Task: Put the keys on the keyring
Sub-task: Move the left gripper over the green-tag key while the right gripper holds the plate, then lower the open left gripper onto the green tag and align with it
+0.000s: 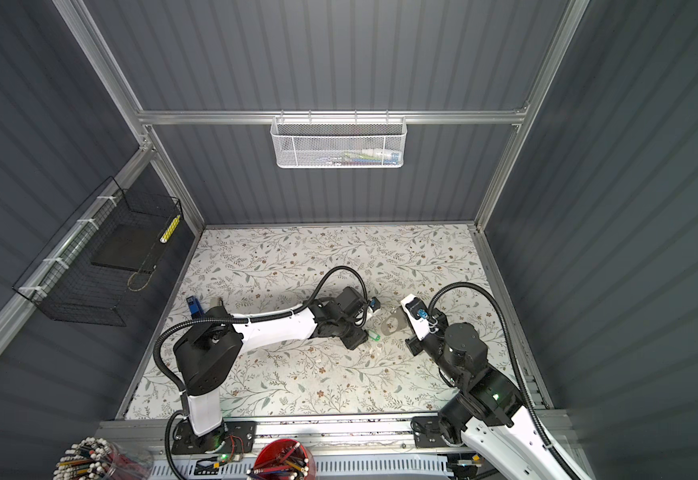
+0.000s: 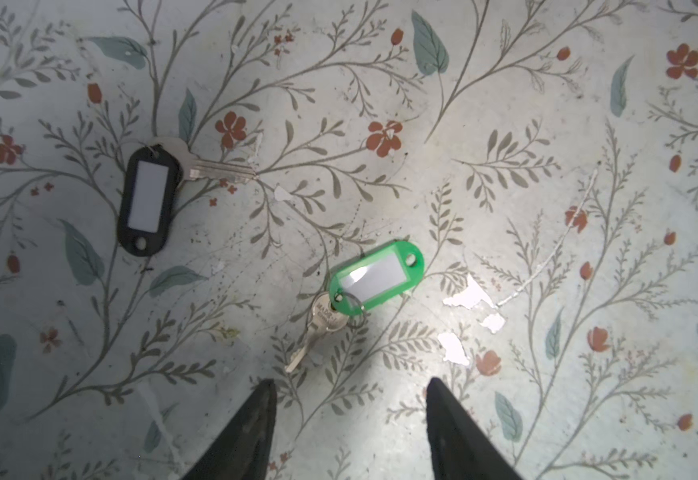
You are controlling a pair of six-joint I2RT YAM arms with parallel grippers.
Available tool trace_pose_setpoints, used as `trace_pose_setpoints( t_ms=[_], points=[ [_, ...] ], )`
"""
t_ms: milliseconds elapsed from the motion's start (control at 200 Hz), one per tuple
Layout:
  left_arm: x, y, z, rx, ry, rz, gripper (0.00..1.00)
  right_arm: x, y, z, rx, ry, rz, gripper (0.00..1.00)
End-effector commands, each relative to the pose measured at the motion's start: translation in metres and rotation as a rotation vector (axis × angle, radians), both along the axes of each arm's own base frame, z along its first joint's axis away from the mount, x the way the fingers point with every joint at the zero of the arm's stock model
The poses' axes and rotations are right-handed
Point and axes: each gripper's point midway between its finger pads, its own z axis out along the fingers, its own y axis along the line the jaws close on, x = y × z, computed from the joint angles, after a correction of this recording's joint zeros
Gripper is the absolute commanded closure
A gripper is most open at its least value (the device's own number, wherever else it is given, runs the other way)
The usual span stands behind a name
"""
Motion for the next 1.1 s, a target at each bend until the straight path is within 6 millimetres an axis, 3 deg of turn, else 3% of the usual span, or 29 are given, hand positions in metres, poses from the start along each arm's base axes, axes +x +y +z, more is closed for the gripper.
trace_pose_setpoints(
  t_ms=[0,160,405,440,810,1096],
  points=[
    [0.005,-0.009,-0.002,0.027,-0.047,-0.006,0.44,-0.001,-0.002,0.015,0.034,-0.027,-0.009,1.00],
    [0.000,-0.015,-0.009,0.044,-0.019,-0.051,0.52,0.000,-0.004,0.017,0.033,-0.035,-0.020,1.00],
    [-0.004,-0.017,-0.026,0.091,0.024,-0.086,0.53,0.001,-0.006,0.017,0.019,-0.043,-0.029,1.00],
    [0.001,-0.026,-0.016,0.068,0.008,-0.086,0.54,0.002,-0.006,0.016,0.016,-0.042,-0.031,1.00],
    [0.002,-0.025,-0.025,0.099,0.021,-0.091,0.75,0.005,-0.004,0.013,-0.009,-0.037,-0.031,1.00],
    [0.002,-0.022,-0.029,0.119,0.030,-0.080,0.74,0.006,-0.003,0.011,-0.019,-0.035,-0.030,1.00]
  ],
)
